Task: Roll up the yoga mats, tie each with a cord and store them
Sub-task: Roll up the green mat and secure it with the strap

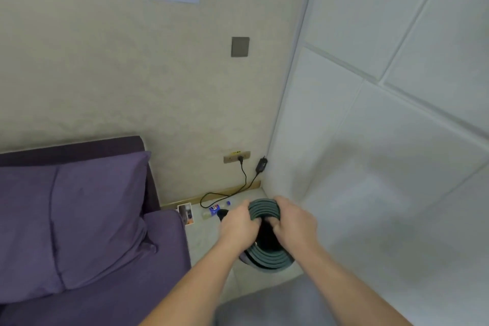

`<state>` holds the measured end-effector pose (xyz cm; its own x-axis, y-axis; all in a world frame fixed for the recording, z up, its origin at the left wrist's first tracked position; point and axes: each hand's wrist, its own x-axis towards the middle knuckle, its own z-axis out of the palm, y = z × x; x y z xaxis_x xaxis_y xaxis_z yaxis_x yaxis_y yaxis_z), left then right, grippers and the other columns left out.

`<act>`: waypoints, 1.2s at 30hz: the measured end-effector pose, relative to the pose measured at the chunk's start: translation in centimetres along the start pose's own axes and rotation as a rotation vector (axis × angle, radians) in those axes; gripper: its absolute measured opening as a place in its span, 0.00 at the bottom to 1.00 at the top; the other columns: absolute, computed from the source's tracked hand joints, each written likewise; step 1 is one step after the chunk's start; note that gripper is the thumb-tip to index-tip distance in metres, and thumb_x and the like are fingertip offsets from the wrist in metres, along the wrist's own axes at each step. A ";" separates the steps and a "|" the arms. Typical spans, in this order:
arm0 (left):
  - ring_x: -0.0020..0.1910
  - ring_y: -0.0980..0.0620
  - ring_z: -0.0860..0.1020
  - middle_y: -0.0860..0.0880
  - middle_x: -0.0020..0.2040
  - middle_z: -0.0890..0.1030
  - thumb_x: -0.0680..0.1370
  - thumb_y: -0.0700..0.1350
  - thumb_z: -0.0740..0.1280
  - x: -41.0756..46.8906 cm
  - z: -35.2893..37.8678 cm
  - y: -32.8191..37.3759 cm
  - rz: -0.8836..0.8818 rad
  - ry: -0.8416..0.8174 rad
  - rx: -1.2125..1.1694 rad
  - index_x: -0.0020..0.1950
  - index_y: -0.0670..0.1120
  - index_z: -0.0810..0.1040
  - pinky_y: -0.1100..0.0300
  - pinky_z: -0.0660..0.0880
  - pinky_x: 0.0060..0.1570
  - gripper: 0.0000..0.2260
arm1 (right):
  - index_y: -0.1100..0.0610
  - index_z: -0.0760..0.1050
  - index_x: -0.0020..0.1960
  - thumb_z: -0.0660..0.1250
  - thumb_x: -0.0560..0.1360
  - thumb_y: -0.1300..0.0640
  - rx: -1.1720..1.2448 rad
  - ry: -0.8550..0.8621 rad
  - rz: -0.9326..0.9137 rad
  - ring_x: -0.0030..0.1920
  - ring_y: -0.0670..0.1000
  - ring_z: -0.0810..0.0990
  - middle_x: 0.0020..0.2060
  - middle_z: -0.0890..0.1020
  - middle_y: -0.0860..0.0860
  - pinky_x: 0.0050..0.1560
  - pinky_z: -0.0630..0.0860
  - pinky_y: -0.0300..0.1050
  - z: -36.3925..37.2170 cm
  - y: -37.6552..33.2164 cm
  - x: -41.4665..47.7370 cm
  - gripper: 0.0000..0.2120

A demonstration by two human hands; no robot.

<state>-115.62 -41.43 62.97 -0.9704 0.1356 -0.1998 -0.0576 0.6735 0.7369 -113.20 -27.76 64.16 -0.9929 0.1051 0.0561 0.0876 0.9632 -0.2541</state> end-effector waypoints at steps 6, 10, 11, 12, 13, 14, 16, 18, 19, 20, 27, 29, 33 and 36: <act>0.59 0.43 0.78 0.46 0.58 0.81 0.78 0.47 0.67 8.6 -1.0 0.3 -0.017 -0.006 -0.080 0.65 0.49 0.74 0.51 0.76 0.58 0.16 | 0.45 0.71 0.65 0.66 0.77 0.45 -0.088 -0.001 -0.009 0.53 0.54 0.82 0.54 0.82 0.48 0.45 0.73 0.45 0.8 -0.1 8.8 0.18; 0.58 0.45 0.78 0.47 0.58 0.81 0.78 0.44 0.67 12.2 -1.4 1.1 -0.031 -0.019 -0.157 0.65 0.48 0.73 0.55 0.75 0.56 0.15 | 0.46 0.70 0.65 0.65 0.77 0.44 -0.124 -0.023 -0.037 0.53 0.53 0.81 0.54 0.81 0.47 0.45 0.75 0.46 0.8 0.3 13.0 0.18; 0.57 0.45 0.78 0.47 0.57 0.81 0.78 0.44 0.67 13.6 -1.5 1.3 -0.034 -0.017 -0.176 0.65 0.48 0.73 0.55 0.75 0.56 0.15 | 0.46 0.70 0.64 0.65 0.77 0.44 -0.137 -0.025 -0.047 0.52 0.53 0.82 0.54 0.81 0.47 0.44 0.75 0.46 0.9 0.4 14.5 0.17; 0.56 0.46 0.78 0.47 0.57 0.81 0.78 0.43 0.67 14.9 -1.4 1.3 -0.039 -0.018 -0.192 0.65 0.48 0.73 0.55 0.76 0.55 0.16 | 0.46 0.71 0.64 0.65 0.77 0.44 -0.152 -0.027 -0.059 0.52 0.53 0.82 0.53 0.81 0.46 0.44 0.76 0.46 1.0 0.6 15.9 0.16; 0.56 0.46 0.78 0.47 0.56 0.80 0.77 0.42 0.68 15.8 -1.2 1.3 -0.045 -0.019 -0.209 0.65 0.48 0.73 0.55 0.76 0.55 0.16 | 0.46 0.71 0.63 0.65 0.77 0.44 -0.166 -0.039 -0.073 0.51 0.53 0.82 0.53 0.81 0.46 0.44 0.76 0.47 1.0 0.7 17.2 0.16; 0.56 0.47 0.78 0.48 0.56 0.80 0.77 0.42 0.68 16.8 -1.1 1.3 -0.049 -0.019 -0.223 0.64 0.47 0.72 0.55 0.76 0.55 0.16 | 0.46 0.71 0.64 0.65 0.77 0.44 -0.177 -0.047 -0.091 0.51 0.53 0.82 0.54 0.81 0.46 0.43 0.76 0.47 1.2 0.9 18.3 0.16; 0.55 0.49 0.78 0.49 0.55 0.80 0.76 0.41 0.68 19.0 -0.8 1.4 -0.059 -0.021 -0.240 0.65 0.48 0.73 0.56 0.76 0.54 0.17 | 0.45 0.71 0.64 0.64 0.78 0.43 -0.215 -0.076 -0.123 0.51 0.53 0.82 0.55 0.81 0.45 0.43 0.75 0.46 2.1 1.7 21.0 0.17; 0.54 0.49 0.78 0.49 0.55 0.81 0.76 0.40 0.68 21.9 0.1 1.2 -0.080 -0.014 -0.272 0.65 0.47 0.73 0.58 0.75 0.53 0.18 | 0.44 0.70 0.65 0.63 0.78 0.43 -0.231 -0.100 -0.148 0.51 0.52 0.82 0.55 0.81 0.45 0.43 0.75 0.46 3.2 2.7 24.2 0.17; 0.54 0.49 0.78 0.48 0.55 0.81 0.76 0.39 0.68 23.6 0.7 1.1 -0.090 -0.018 -0.288 0.65 0.47 0.74 0.57 0.76 0.53 0.18 | 0.44 0.69 0.65 0.63 0.78 0.43 -0.239 -0.111 -0.155 0.51 0.52 0.82 0.56 0.81 0.44 0.44 0.76 0.46 4.0 3.4 26.0 0.17; 0.55 0.48 0.78 0.48 0.55 0.81 0.76 0.39 0.68 25.4 1.3 1.0 -0.102 -0.024 -0.296 0.65 0.46 0.74 0.56 0.76 0.55 0.17 | 0.44 0.69 0.66 0.62 0.78 0.44 -0.250 -0.128 -0.162 0.52 0.53 0.82 0.57 0.80 0.44 0.44 0.76 0.46 5.0 4.3 28.0 0.17; 0.57 0.47 0.79 0.46 0.57 0.81 0.76 0.37 0.68 42.3 8.3 -0.5 -0.306 -0.021 -0.349 0.65 0.46 0.74 0.50 0.77 0.60 0.18 | 0.46 0.68 0.67 0.63 0.78 0.47 -0.250 -0.278 -0.267 0.49 0.52 0.81 0.57 0.78 0.44 0.38 0.70 0.43 14.2 11.4 44.3 0.18; 0.55 0.49 0.80 0.48 0.55 0.81 0.75 0.37 0.70 47.2 11.0 -1.5 -0.360 -0.024 -0.381 0.64 0.48 0.74 0.52 0.78 0.58 0.19 | 0.46 0.67 0.68 0.62 0.79 0.47 -0.252 -0.342 -0.261 0.52 0.51 0.80 0.59 0.77 0.44 0.38 0.66 0.42 17.0 13.5 48.6 0.19; 0.57 0.49 0.79 0.48 0.58 0.80 0.75 0.40 0.70 56.8 16.5 -4.6 -0.403 -0.036 -0.422 0.68 0.49 0.73 0.53 0.78 0.60 0.22 | 0.45 0.67 0.69 0.62 0.79 0.47 -0.251 -0.352 -0.277 0.55 0.51 0.79 0.60 0.76 0.45 0.40 0.66 0.41 23.8 17.6 56.9 0.18; 0.58 0.46 0.79 0.46 0.59 0.80 0.75 0.40 0.70 62.9 20.7 -7.1 -0.414 -0.029 -0.416 0.69 0.47 0.72 0.53 0.78 0.59 0.22 | 0.47 0.70 0.68 0.66 0.78 0.51 -0.209 -0.344 -0.288 0.53 0.54 0.80 0.59 0.78 0.48 0.40 0.65 0.42 28.7 20.4 61.6 0.19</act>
<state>-171.40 -22.64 31.85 -0.8410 -0.0546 -0.5383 -0.5234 0.3340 0.7839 -174.87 -8.74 34.67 -0.9452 -0.2265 -0.2352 -0.2150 0.9738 -0.0740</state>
